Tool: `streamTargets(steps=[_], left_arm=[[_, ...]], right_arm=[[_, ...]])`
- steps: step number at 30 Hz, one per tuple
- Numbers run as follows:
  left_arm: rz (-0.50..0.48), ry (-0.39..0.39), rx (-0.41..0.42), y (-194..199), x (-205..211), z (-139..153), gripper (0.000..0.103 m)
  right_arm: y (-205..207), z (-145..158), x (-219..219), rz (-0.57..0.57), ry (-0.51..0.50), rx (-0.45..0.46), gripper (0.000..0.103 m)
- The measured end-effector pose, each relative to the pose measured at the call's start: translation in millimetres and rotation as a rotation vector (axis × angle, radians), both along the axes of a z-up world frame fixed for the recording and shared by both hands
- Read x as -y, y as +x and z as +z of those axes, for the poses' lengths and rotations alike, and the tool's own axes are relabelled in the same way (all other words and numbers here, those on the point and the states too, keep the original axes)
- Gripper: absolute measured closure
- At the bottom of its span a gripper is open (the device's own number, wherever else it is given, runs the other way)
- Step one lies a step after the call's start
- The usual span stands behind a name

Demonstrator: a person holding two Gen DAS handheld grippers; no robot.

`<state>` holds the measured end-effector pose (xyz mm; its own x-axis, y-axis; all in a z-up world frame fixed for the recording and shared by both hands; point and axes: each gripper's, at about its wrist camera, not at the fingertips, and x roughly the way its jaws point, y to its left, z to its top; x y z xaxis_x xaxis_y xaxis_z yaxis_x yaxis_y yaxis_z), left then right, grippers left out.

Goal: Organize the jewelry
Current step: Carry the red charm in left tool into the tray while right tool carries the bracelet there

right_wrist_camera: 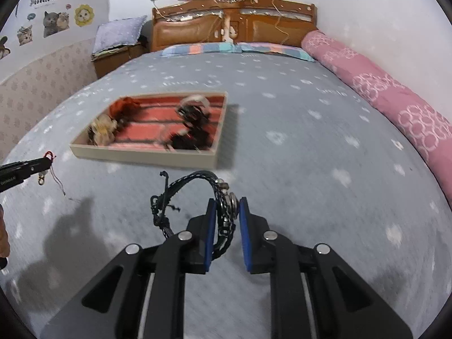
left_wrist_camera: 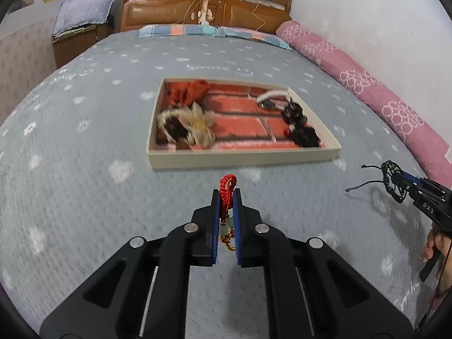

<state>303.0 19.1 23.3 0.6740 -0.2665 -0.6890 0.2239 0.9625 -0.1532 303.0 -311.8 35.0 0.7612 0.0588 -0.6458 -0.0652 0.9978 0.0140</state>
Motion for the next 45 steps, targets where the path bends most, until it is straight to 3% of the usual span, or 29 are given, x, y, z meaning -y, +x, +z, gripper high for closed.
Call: streamTargets(steps=[11,16,19,32,45], left_arm=[[0.026,0.035,0.049,57,-9,32,0.096],[0.041,0.037,0.055,87,-10,33,0.096],[0.046,0.019,0.044,104,-9,24,0.096],[0.041,0.096,0.028,132,6,-42,0.096],[0.037,0.136,0.026,129,9,-55,0.094]], right_arm=[[62,42,-47,0.025,0.052,0.067,0.086],[86,43,-59,0.021,0.070,0.073,0.086],[99,35,-62,0.015,0.087,0.069,0.086],[136,-24,-56,-0.012,0.091,0.019,0.086],[137,-47,-55,-0.013,0.059,-0.008,0.085]])
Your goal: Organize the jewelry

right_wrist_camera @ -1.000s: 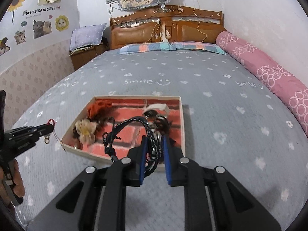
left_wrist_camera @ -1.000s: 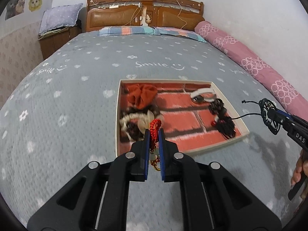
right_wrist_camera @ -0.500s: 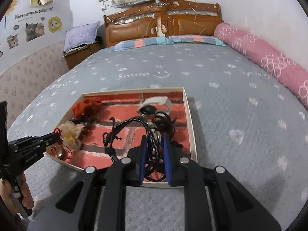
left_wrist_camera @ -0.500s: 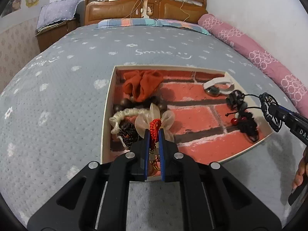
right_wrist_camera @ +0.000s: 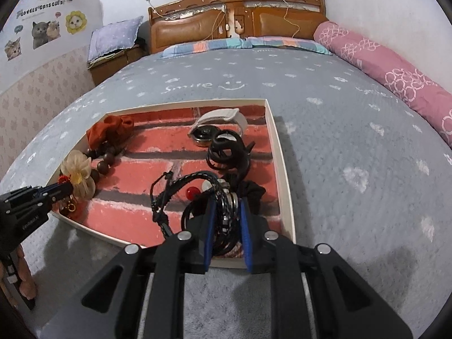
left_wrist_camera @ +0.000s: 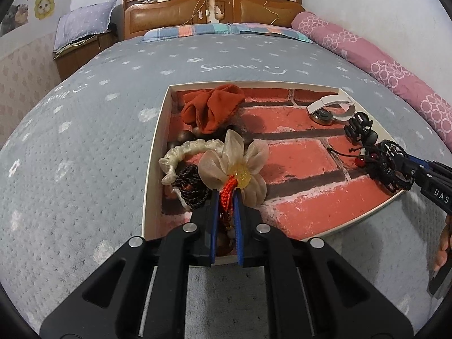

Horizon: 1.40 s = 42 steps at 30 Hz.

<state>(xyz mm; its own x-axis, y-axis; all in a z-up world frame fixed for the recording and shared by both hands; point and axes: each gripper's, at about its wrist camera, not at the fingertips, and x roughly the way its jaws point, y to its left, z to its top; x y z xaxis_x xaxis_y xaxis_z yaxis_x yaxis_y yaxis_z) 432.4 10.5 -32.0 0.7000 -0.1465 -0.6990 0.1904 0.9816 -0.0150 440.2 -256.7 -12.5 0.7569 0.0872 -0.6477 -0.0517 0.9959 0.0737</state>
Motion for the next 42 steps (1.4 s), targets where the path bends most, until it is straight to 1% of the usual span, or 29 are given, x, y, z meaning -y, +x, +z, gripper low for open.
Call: streamTargets(steps=[2,3,4,5,6,8,10,11,12,13,14,15,16,17,18,19,20,21,23,25,28,30,33,35,38,42], left_arm=[[-0.008,0.007,-0.003,-2,2,-1,0.094],[-0.007,0.014,0.001,-3,3,-1,0.093],[-0.006,0.017,0.003,-4,3,0,0.092],[-0.006,0.017,0.006,-5,2,1,0.087],[-0.004,0.013,0.011,-6,2,3,0.082],[0.001,0.006,0.024,-8,0,8,0.076],[0.002,-0.011,0.031,-10,-3,12,0.074],[0.003,-0.020,0.034,-13,-5,15,0.071],[0.005,-0.026,0.039,-15,-6,18,0.065],[0.007,-0.031,0.048,-20,-8,21,0.061],[0.011,-0.033,0.058,-25,-10,24,0.051],[0.012,-0.036,0.066,-29,-11,26,0.045],[0.008,-0.049,0.081,-38,-14,31,0.043],[0.007,-0.058,0.090,-45,-17,35,0.039],[0.008,-0.067,0.096,-51,-19,38,0.031],[0.016,-0.080,0.110,-60,-23,42,0.026],[0.024,-0.089,0.125,-69,-27,46,0.017],[0.036,-0.099,0.146,-82,-32,51,0.011],[0.048,-0.104,0.170,-99,-39,58,0.006],[0.062,-0.105,0.187,-121,-45,64,0.005],[0.061,-0.126,0.205,-153,-55,72,0.005],[0.073,-0.115,0.226,-175,-58,75,0.005],[0.085,-0.100,0.250,-211,-60,80,0.005],[0.097,-0.076,0.282,-240,-58,83,0.005],[0.111,-0.069,0.306,-276,-54,83,0.005],[0.115,-0.053,0.334,-320,-45,75,0.005]], right_arm=[[-1,1,2,-0.002,0.008,-0.001,0.085],[-2,1,3,-0.004,0.010,0.000,0.079],[-2,3,4,-0.007,0.012,0.005,0.070],[-4,5,5,-0.010,0.019,0.017,0.051],[-6,8,7,-0.009,0.029,0.036,0.046],[-7,13,9,-0.005,0.033,0.046,0.045],[-9,18,11,-0.007,0.037,0.056,0.045],[-11,20,12,-0.008,0.039,0.059,0.045],[-14,21,14,-0.009,0.043,0.063,0.044],[-17,22,15,-0.009,0.052,0.065,0.043],[-21,24,17,-0.006,0.062,0.069,0.039],[-25,24,17,-0.004,0.067,0.072,0.035],[-31,26,18,0.001,0.067,0.078,0.034],[-38,27,18,0.006,0.064,0.086,0.032],[-46,29,17,0.011,0.060,0.096,0.029],[-54,30,16,0.014,0.055,0.105,0.027],[-59,32,16,0.015,0.053,0.110,0.023],[-68,33,15,0.016,0.051,0.118,0.022],[-85,36,14,0.016,0.055,0.128,0.019],[-107,40,11,0.016,0.051,0.142,0.015],[-137,45,4,0.017,0.030,0.170,0.014],[-162,49,-1,0.016,0.016,0.191,0.013],[-195,51,-5,0.009,0.015,0.219,0.007],[-219,53,-8,0.003,0.018,0.238,0.007],[-254,57,-12,-0.004,0.016,0.270,0.005],[-296,54,-10,-0.012,0.034,0.294,0.004]])
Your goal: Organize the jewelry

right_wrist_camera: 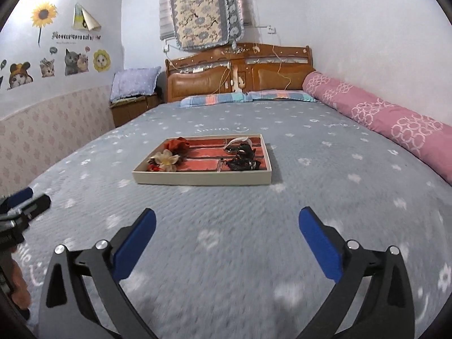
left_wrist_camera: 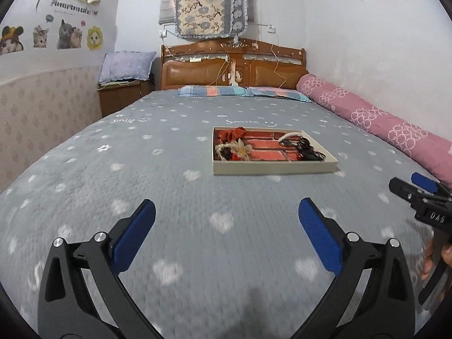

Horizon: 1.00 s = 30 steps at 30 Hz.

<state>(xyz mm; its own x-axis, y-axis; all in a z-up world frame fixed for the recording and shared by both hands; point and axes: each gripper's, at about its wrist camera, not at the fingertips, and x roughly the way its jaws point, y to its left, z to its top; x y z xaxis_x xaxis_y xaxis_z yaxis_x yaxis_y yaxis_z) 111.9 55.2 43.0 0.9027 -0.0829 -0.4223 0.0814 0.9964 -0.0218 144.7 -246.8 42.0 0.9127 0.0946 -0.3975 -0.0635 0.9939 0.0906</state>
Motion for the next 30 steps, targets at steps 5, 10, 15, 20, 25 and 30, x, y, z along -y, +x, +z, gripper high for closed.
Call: streamTargets(steps=[5,10,15,20,25,30], left_arm=[[0.007,0.048,0.048,-49,14,-18,0.005],[0.011,0.032,0.032,-57,16,-35,0.005],[0.035,0.018,0.017,-50,10,-43,0.005],[0.041,0.025,0.004,-45,12,-46,0.005],[0.050,0.049,0.046,-53,16,-45,0.005],[0.055,0.054,0.077,-59,17,-43,0.005]], right_arm=[[-37,-11,3,-0.023,-0.046,0.031,0.004],[-66,-27,4,-0.018,-0.096,0.057,0.004],[-72,-26,8,-0.037,-0.086,0.095,0.004],[-66,-32,4,-0.026,-0.098,0.078,0.004],[-67,-33,9,-0.029,-0.070,0.087,0.004],[-73,-33,13,-0.044,-0.046,0.115,0.004]])
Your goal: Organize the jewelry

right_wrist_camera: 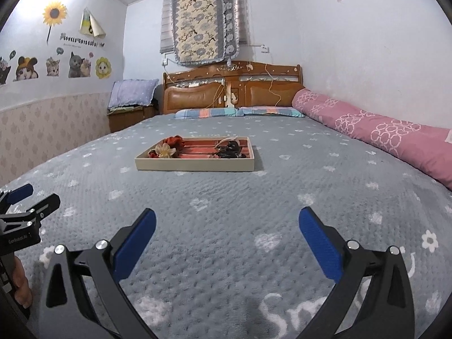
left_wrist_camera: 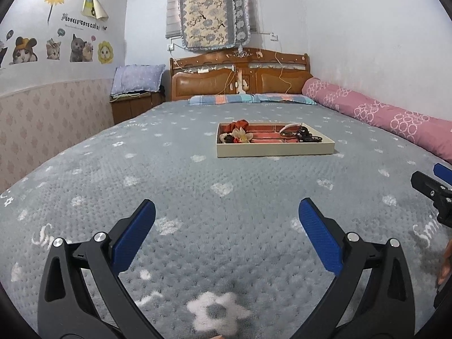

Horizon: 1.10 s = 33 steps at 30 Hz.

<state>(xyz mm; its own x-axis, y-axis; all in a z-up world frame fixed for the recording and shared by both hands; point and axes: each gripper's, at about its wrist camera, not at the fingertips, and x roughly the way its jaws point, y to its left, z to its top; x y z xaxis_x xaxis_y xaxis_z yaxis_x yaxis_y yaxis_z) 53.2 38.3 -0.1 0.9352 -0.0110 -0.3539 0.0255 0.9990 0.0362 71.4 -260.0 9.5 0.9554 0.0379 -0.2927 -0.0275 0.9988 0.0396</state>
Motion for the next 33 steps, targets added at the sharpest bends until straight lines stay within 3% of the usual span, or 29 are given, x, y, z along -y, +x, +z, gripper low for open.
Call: streamTargets(steps=[33], left_arm=[[-0.006,-0.015,0.018,-4.5,-4.1,1.0,0.005]], right_arm=[[-8.5,2.3,-7.2,-0.008,-0.030,0.046,0.004]])
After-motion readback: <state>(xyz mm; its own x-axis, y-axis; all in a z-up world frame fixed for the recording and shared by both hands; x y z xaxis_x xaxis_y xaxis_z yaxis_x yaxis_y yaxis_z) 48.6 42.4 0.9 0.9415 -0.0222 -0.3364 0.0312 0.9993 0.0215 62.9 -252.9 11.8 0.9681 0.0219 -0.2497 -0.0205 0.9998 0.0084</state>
